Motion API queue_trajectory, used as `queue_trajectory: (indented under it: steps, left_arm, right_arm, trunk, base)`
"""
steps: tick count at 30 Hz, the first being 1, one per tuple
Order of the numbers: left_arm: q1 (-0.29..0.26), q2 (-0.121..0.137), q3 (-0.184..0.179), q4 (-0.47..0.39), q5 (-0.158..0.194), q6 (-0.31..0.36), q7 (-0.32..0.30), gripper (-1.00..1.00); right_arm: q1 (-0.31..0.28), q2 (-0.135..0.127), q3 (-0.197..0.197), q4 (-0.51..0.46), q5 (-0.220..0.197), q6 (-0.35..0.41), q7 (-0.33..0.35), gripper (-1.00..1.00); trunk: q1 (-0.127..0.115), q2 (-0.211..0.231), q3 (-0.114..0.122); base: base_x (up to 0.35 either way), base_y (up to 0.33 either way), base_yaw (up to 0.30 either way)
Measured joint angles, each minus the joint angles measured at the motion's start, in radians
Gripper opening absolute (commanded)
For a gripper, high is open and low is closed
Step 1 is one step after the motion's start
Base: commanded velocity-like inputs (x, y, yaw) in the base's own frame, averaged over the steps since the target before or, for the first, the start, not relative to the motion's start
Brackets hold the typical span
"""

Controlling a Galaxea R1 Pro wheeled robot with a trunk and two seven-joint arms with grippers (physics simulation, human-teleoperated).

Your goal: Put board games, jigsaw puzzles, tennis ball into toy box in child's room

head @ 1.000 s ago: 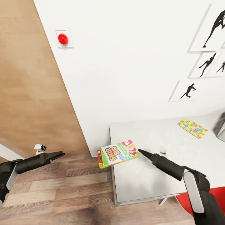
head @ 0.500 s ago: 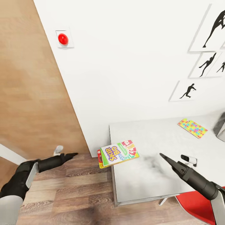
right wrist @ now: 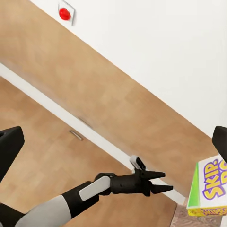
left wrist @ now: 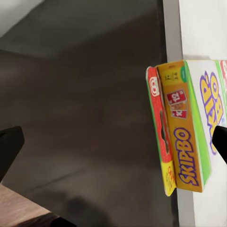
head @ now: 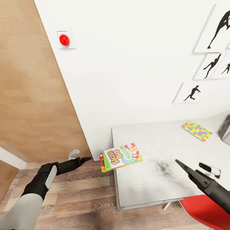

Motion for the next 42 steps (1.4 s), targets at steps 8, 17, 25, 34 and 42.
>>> queue_trajectory:
  steps: [8, 17, 25, 34, 42]
  left_arm:
    - [-0.004, 0.0, -0.005, 0.008, 0.006, -0.004, -0.021, 1.0]
    - [-0.004, 0.004, -0.005, 0.008, 0.004, 0.003, -0.16, 1.0]
    - [-0.004, 0.005, -0.004, 0.007, 0.001, 0.004, -0.19, 1.0]
    - [-0.004, 0.009, 0.0, 0.007, 0.001, 0.016, -0.193, 1.0]
    - [-0.004, 0.044, 0.002, 0.007, 0.006, 0.061, -0.193, 1.0]
  right_arm:
    - [0.003, 0.002, -0.002, 0.0, 0.008, -0.012, 0.003, 1.0]
    - [0.004, 0.003, -0.003, 0.0, 0.011, -0.013, 0.0, 1.0]
    - [0.004, 0.003, -0.003, 0.0, 0.011, -0.013, -0.001, 1.0]
    - [0.003, 0.006, -0.002, 0.0, 0.011, -0.013, -0.001, 1.0]
    - [0.003, 0.005, -0.002, 0.0, 0.011, -0.013, -0.001, 1.0]
  trunk:
    - [0.0, 0.0, 0.0]
    - [0.0, 0.0, 0.0]
    - [0.0, 0.0, 0.0]
    - [0.0, 0.0, 0.0]
    - [0.019, -0.035, -0.016]
  base:
    - [0.0, 0.0, 0.0]
    - [0.0, 0.0, 0.0]
    - [0.0, 0.0, 0.0]
    - [0.0, 0.0, 0.0]
    - [0.0, 0.0, 0.0]
